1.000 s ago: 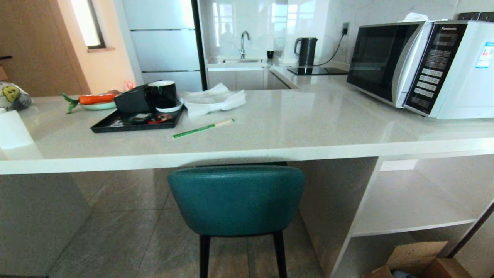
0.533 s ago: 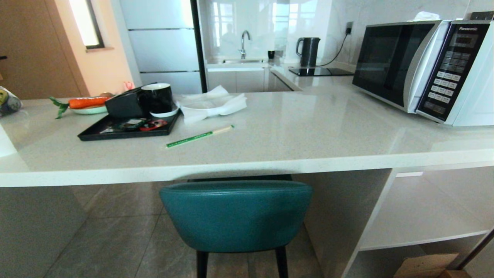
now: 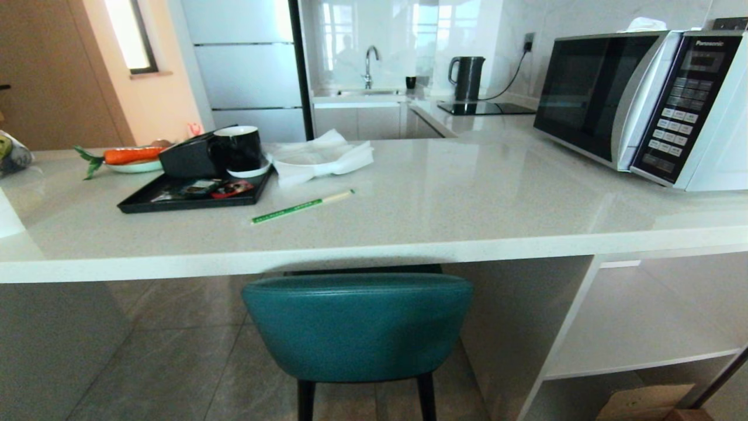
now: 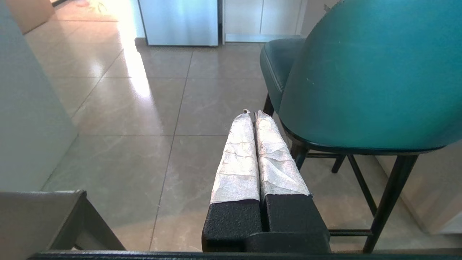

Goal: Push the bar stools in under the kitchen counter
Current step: Pull the blue chair out from under the dining table

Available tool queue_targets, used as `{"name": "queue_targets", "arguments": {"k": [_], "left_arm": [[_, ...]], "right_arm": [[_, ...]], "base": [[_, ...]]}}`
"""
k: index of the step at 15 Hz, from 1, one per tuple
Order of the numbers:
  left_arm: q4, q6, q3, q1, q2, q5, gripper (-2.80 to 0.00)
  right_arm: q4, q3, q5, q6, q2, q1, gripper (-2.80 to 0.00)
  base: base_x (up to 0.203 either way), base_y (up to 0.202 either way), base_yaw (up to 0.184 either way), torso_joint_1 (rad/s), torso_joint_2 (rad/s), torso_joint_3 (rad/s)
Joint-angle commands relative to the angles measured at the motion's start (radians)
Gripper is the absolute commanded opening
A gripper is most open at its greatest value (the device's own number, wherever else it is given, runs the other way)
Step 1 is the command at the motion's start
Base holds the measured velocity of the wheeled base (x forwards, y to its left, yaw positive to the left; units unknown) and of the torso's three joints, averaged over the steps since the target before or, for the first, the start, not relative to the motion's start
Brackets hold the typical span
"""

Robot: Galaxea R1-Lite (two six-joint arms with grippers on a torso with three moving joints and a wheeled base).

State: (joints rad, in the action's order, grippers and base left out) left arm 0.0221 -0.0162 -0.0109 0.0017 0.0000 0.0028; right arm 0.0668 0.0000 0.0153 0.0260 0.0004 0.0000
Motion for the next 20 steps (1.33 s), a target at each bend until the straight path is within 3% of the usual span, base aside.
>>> {"name": "queue_targets", "arguments": {"k": [1,9,11,12,14,16,17,18,20], "left_arm": [[-0.001,-0.001,0.0,0.0,-0.002,0.0,-2.8],[0.007,0.016,-0.004,0.004,0.0,0.001,-2.8],[0.019,0.073,-0.009,0.003,0.0,-0.009,-2.8],[0.001,0.071,-0.027,0.003,0.003,-0.037,-2.8],[0.011,0.01,-0.178,0.001,0.07,-0.135,-2.8],[0.055,-0.056,-0.418,-0.007,0.267,-0.197,-2.8],[0.075,-0.081,-0.482,-0.01,0.373,-0.219,-2.8],[0.093,-0.105,-0.509,-0.013,0.472,-0.243,-2.8],[0.093,-0.14,-0.438,-0.024,0.586,-0.291,-2.8]], "right_arm": [[0.001,0.025,0.0,0.0,-0.001,0.0,-2.8],[0.0,0.025,0.001,0.002,-0.002,0.0,-2.8],[-0.003,0.022,-0.027,-0.089,0.005,0.0,-2.8],[-0.002,0.008,-0.042,-0.1,0.025,-0.001,-2.8],[-0.005,-0.11,-0.08,-0.066,0.094,0.001,-2.8],[-0.01,-0.249,-0.139,-0.033,0.253,0.002,-2.8],[-0.012,-0.289,-0.164,-0.02,0.336,0.002,-2.8],[-0.013,-0.319,-0.185,0.003,0.433,0.003,-2.8],[-0.013,-0.346,-0.249,0.068,0.597,0.006,-2.8]], "base": [[0.0,0.0,0.0,0.0,0.0,0.0],[0.0,0.0,0.0,0.0,0.0,0.0],[0.0,0.0,0.0,0.0,0.0,0.0],[0.0,0.0,0.0,0.0,0.0,0.0],[0.0,0.0,0.0,0.0,0.0,0.0],[0.0,0.0,0.0,0.0,0.0,0.0],[0.0,0.0,0.0,0.0,0.0,0.0],[0.0,0.0,0.0,0.0,0.0,0.0],[0.0,0.0,0.0,0.0,0.0,0.0]]}}
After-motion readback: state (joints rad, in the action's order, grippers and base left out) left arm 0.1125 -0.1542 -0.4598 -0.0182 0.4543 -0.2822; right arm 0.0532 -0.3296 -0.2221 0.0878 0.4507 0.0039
